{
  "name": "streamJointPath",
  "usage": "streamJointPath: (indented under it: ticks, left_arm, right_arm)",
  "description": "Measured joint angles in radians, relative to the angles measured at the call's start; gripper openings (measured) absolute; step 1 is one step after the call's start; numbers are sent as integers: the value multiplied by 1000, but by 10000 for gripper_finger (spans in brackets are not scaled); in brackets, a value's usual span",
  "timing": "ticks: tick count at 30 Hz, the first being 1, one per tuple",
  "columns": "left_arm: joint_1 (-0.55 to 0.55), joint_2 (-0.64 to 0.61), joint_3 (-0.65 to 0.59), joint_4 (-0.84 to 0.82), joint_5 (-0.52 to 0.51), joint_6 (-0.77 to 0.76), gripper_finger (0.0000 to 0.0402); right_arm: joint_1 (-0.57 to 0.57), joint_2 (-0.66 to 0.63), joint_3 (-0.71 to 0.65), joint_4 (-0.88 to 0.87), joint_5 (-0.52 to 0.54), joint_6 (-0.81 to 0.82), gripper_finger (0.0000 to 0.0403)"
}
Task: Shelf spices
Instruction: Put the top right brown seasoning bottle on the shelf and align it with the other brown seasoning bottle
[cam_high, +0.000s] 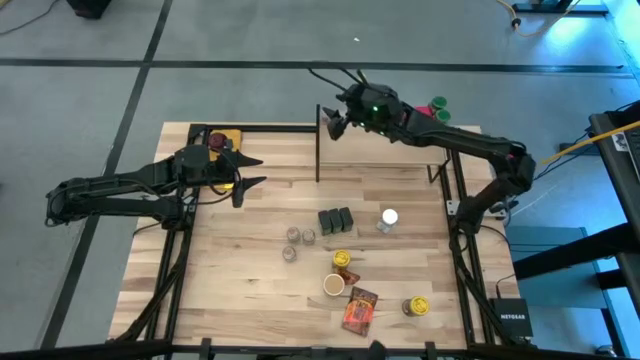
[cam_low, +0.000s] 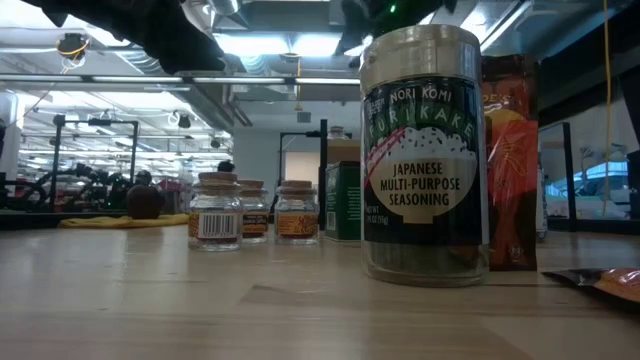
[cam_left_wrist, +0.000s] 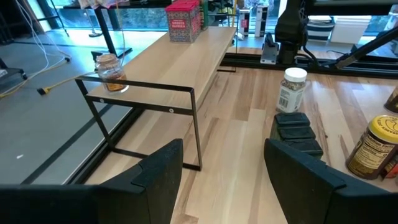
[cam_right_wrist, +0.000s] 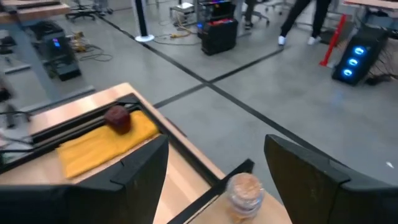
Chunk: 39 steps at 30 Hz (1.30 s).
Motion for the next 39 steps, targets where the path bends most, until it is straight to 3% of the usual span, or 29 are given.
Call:
streamJointPath:
  ticks: [7, 14, 22, 26, 32, 39]
  left_arm:
    - [0, -1, 0, 0, 0, 0, 219]
    - [-8, -24, -1, -1, 3, -16, 219]
    - [-38, -45, -1, -2, 4, -23, 219]
    - [-38, -45, -1, -2, 4, -23, 219]
    - [-38, -44, -2, -2, 4, -33, 219]
    - [-38, -44, -2, -4, 4, -36, 219]
  right_arm:
    - [128, -87, 0, -111, -1, -8, 271]
    - [360, -104, -3, -216, -12, -15, 271]
    - [635, -98, -130, -220, -13, 76, 271]
    - [730, -95, -211, -207, 43, 143, 271]
    - [757, 9, -273, -63, 55, 95, 271]
    - [692, 200, -105, -106, 21, -15, 271]
